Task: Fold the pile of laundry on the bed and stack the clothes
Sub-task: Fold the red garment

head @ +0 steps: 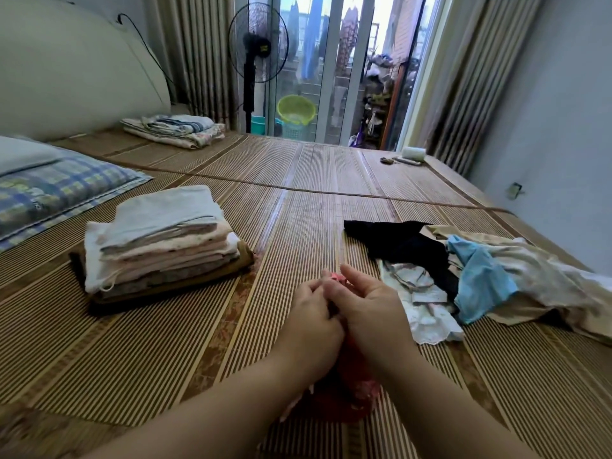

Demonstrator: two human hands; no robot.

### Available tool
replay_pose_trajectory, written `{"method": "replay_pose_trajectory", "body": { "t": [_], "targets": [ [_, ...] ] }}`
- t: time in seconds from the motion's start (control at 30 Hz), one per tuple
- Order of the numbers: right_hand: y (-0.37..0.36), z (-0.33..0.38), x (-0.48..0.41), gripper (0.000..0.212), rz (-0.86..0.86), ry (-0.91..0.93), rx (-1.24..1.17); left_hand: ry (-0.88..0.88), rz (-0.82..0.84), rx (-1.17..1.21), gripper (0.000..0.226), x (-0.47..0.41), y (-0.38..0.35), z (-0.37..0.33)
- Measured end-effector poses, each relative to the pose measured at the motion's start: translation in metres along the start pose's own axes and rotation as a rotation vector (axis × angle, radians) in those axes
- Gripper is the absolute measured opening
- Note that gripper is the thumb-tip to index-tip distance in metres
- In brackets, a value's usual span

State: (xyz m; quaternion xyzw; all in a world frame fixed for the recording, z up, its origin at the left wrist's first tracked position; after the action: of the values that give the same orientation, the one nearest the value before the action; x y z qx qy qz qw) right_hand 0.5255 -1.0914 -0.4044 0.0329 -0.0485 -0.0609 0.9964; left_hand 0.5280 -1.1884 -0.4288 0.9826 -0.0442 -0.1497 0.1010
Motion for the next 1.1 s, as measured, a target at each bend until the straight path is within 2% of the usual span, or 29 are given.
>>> {"method": "replay_pose_trajectory", "body": {
  "t": [0.07, 0.13, 0.23, 0.3, 0.33, 0.5, 0.57, 0.67, 0.73, 0.8, 0.9, 1.0, 1.1],
  "targets": [
    [0.001, 0.0, 0.003, 0.048, 0.055, -0.037, -0.106, -0.058, 0.093, -0.101, 0.075, 0.005, -0.008, -0.003],
    [0.005, 0.003, 0.002, 0.039, 0.073, -0.064, -0.19, -0.151, 0.168, -0.245, 0.087, 0.009, -0.013, -0.008],
    [0.018, 0.013, -0.005, 0.026, 0.079, -0.06, -0.214, -0.226, 0.084, -0.21, 0.082, 0.006, -0.001, -0.019],
    [0.027, 0.028, -0.007, 0.028, 0.152, -0.014, -0.165, -0.258, -0.004, -0.215, 0.08, -0.004, 0.019, -0.026],
    [0.032, 0.037, -0.007, 0.031, 0.2, 0.016, -0.123, -0.253, 0.005, -0.238, 0.081, -0.009, 0.027, -0.027],
    [0.04, 0.096, 0.008, 0.041, 0.423, 0.117, 0.096, -0.189, 0.338, -0.418, 0.087, -0.023, 0.049, -0.018],
    [0.039, 0.116, 0.014, 0.042, 0.477, 0.13, 0.188, -0.125, 0.387, -0.365, 0.083, -0.022, 0.049, -0.01],
    [0.041, 0.139, 0.022, 0.042, 0.506, 0.163, 0.267, 0.042, 0.529, 0.007, 0.071, -0.013, 0.044, -0.013],
    [0.044, 0.147, 0.029, 0.04, 0.525, 0.173, 0.251, 0.077, 0.673, 0.134, 0.048, -0.003, 0.04, -0.021],
    [0.046, 0.149, 0.035, 0.036, 0.541, 0.168, 0.243, 0.066, 0.738, 0.207, 0.028, 0.007, 0.034, -0.028],
    [0.055, 0.148, 0.039, 0.036, 0.468, 0.184, 0.285, 0.07, 0.609, 0.483, 0.026, 0.013, 0.028, -0.039],
    [0.071, 0.141, 0.038, 0.036, 0.32, 0.197, 0.341, 0.088, 0.32, 0.715, 0.039, 0.006, 0.039, -0.041],
    [0.085, 0.128, 0.038, 0.037, 0.251, 0.154, 0.413, 0.075, 0.126, 0.853, 0.036, 0.002, 0.056, -0.043]
  ]
}}
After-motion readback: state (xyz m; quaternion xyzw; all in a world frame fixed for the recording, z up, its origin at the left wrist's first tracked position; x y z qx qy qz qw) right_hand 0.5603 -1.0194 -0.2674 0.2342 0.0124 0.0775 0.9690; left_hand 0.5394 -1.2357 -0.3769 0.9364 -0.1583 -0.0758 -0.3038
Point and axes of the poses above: each hand's wrist, its own x-axis away from the middle knuckle, its own y-axis out of the back of the hand, z = x × y, the point moved 5 cm from there along -x, towards the middle knuckle, and after that the axes turned 9 degrees about -y, right-handed, at the moved point
